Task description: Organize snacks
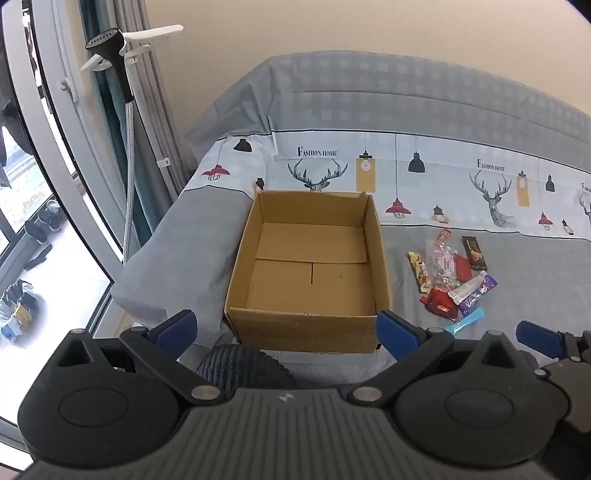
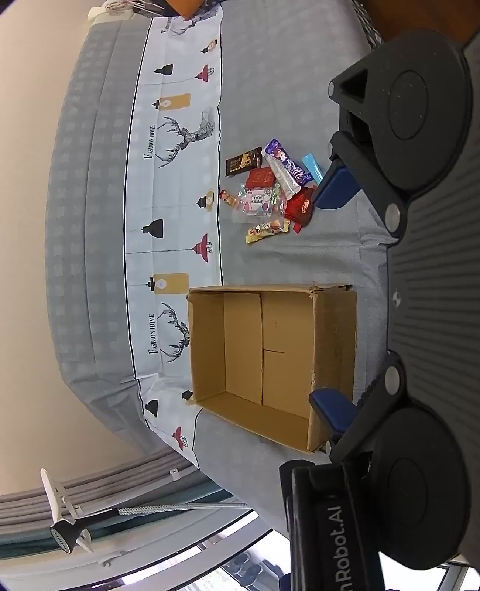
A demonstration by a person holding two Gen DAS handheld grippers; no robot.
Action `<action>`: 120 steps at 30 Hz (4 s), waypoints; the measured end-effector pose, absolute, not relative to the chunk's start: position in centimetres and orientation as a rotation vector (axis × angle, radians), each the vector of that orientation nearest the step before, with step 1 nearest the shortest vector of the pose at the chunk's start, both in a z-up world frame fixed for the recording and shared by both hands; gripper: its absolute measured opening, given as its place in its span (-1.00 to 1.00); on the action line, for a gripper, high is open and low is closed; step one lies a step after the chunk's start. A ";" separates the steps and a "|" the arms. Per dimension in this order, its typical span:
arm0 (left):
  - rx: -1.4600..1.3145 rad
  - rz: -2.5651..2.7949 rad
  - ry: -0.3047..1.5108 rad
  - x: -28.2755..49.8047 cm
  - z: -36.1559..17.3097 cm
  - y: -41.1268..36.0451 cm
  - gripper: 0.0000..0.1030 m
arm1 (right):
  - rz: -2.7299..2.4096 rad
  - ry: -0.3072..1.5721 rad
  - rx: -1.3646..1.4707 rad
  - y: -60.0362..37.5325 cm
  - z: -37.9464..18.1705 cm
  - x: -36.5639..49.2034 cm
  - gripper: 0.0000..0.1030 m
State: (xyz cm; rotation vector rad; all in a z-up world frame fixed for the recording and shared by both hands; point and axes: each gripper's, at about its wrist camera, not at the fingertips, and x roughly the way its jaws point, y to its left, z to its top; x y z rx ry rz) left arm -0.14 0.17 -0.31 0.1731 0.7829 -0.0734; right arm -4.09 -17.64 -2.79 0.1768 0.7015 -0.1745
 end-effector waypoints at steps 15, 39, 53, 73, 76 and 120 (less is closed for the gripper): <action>0.164 -0.072 0.789 -0.1 -0.7 0.4 1.00 | -0.167 0.705 0.170 -17.6 -2.7 -3.9 1.00; 0.162 -0.076 0.794 -0.1 -1.1 0.4 1.00 | -0.159 0.724 0.169 -17.8 -2.6 -3.6 1.00; 0.160 -0.079 0.802 0.0 -1.0 0.8 1.00 | -0.156 0.731 0.167 -17.8 -2.7 -3.4 1.00; 0.168 -0.077 0.824 0.5 -2.0 0.7 1.00 | -0.151 0.751 0.166 -17.9 -3.3 -2.9 1.00; 0.182 -0.088 0.854 1.4 -3.3 0.2 1.00 | -0.156 0.767 0.164 -18.2 -4.2 -2.4 1.00; 0.176 -0.634 1.120 27.5 -36.5 -29.1 0.52 | -0.073 0.708 0.826 -55.0 -33.2 11.5 0.07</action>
